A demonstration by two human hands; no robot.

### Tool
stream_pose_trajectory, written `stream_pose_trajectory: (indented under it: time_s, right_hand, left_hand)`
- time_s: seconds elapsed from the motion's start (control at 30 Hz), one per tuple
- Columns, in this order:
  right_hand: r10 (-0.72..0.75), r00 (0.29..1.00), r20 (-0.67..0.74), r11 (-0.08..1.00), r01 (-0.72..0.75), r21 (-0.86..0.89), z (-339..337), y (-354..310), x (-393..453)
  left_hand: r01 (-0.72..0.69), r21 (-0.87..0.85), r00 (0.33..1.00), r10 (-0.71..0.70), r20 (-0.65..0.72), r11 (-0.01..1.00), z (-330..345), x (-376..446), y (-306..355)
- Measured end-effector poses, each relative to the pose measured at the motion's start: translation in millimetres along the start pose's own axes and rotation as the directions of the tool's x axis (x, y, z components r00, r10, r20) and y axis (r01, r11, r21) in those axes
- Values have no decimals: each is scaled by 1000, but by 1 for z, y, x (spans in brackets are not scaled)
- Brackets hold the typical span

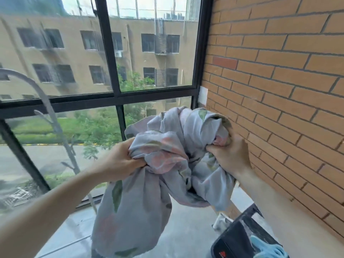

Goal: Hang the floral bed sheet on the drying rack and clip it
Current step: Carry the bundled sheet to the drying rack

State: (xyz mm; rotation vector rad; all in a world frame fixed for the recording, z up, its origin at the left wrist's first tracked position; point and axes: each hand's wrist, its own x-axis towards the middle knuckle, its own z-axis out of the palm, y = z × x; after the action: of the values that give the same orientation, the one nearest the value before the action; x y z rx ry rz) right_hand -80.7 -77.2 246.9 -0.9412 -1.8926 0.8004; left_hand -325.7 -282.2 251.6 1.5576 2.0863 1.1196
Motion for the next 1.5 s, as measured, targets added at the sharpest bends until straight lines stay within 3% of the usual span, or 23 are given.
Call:
stream_pose_trajectory:
  time_s: [0.37, 0.6, 0.77, 1.0, 1.1, 1.17, 1.27, 1.4, 1.5]
  right_hand:
    - [90, 987, 136, 996, -88, -23, 118, -23, -64]
    - [220, 938, 267, 975, -207, -75, 173, -11, -84]
    - [254, 882, 397, 967, -235, -97, 227, 2, -86]
    - [311, 739, 597, 941, -327, -85, 319, 6, -117]
    - [330, 684, 651, 925, -372, -78, 348, -11, -137]
    - [334, 664, 669, 915, -398, -63, 364, -28, -146]
    - [311, 642, 700, 914, -403, -36, 391, -46, -156]
    - [306, 617, 725, 911, -412, -34, 422, -70, -180]
    - [327, 644, 692, 903, -429, -28, 453, -107, -228]
  left_hand:
    - [165, 183, 982, -178, 57, 969, -84, -89, -91]
    - [377, 164, 905, -400, 145, 912, -134, -126, -152]
    - [498, -56, 864, -501, -56, 865, -156, -160, -177]
    - [518, 35, 809, -477, -345, 854, -175, -222, -191]
    - [566, 186, 778, -445, -443, 803, -193, -256, -200]
    - [619, 270, 752, -458, -474, 737, -212, -280, -211]
    - [711, 228, 667, -535, -518, 665, -246, -318, -232]
    - [706, 135, 601, -488, -632, 695, -283, -360, -253]
    - [666, 126, 623, -455, -636, 735, -318, -396, -265]
